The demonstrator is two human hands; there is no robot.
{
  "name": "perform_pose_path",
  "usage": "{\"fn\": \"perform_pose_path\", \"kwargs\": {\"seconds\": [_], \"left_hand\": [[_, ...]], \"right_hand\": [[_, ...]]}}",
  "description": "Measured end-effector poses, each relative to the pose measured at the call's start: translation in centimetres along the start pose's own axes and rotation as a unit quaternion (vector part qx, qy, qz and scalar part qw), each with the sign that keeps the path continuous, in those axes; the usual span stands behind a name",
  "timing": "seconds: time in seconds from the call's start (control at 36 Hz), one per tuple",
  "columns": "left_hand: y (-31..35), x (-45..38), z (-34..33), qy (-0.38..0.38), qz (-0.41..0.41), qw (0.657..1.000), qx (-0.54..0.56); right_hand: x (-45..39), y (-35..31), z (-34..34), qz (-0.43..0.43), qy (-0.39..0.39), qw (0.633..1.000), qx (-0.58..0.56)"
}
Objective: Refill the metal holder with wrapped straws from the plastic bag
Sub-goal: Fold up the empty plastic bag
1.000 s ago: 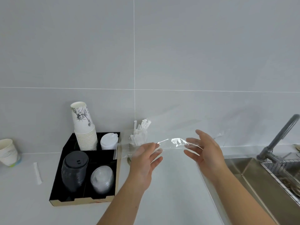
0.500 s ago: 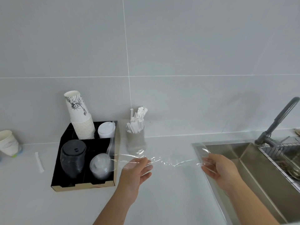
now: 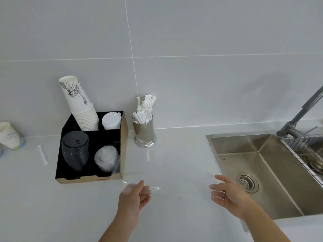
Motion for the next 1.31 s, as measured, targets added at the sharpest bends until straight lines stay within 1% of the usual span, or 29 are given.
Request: {"fn": "perform_pose_path", "kwargs": {"seconds": [0.06, 0.17, 0.31, 0.47, 0.58, 0.67, 0.83, 0.94, 1.0, 1.14, 1.19, 1.31], "left_hand": [[-0.8, 0.1, 0.0, -0.007, 0.007, 1.000, -0.012], [-2.5, 0.3, 0.3, -0.020, 0.023, 0.999, -0.019], [-4.8, 0.4, 1.4, -0.042, 0.059, 0.997, -0.013], [-7.3, 0.3, 3.0, -0.030, 0.101, 0.994, 0.017], [-7.9, 0.1, 3.2, -0.016, 0.118, 0.989, 0.091], [-8.6, 0.8, 2.0, -0.025, 0.130, 0.983, 0.129], [-10.3, 4.5, -3.8, -0.130, 0.145, 0.979, 0.067], [-12.2, 7.3, -7.5, -0.196, 0.165, 0.966, 0.023], [-13.0, 8.2, -8.4, -0.208, 0.172, 0.963, 0.011], [-13.6, 8.1, -8.0, -0.174, 0.165, 0.971, -0.014], [-13.5, 8.1, -7.3, -0.173, 0.163, 0.971, -0.036], [-14.3, 8.6, -5.9, -0.201, 0.178, 0.961, -0.062]], "right_hand": [[0.0, 1.0, 0.4, -0.029, -0.002, 0.998, 0.050], [-0.3, 2.7, 1.3, -0.082, 0.015, 0.993, 0.081], [-1.1, 3.7, 2.1, -0.072, 0.049, 0.990, 0.108], [-1.8, 4.9, 1.6, -0.071, 0.055, 0.985, 0.146], [-2.1, 5.2, 0.4, -0.072, 0.050, 0.989, 0.123], [-2.3, 6.0, -0.3, -0.089, 0.038, 0.993, 0.064], [-1.7, 8.0, -1.7, -0.104, 0.017, 0.994, -0.033], [-0.5, 9.8, -2.3, -0.118, 0.002, 0.991, -0.060], [0.0, 10.6, -2.4, -0.119, -0.009, 0.991, -0.061], [0.4, 11.3, -2.2, -0.111, -0.008, 0.993, -0.024], [0.1, 10.9, -1.8, -0.113, 0.012, 0.993, -0.009], [-1.2, 9.5, -1.1, -0.097, 0.068, 0.993, 0.026]]}}
Point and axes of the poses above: each hand's wrist, its own x-axis away from the middle knuckle, its own z-axis out of the back of the hand, y = z × x, the point moved 8 cm from there along -x, towards the middle knuckle, and after that the axes turned 13 degrees about -x, right-handed, at the moved point
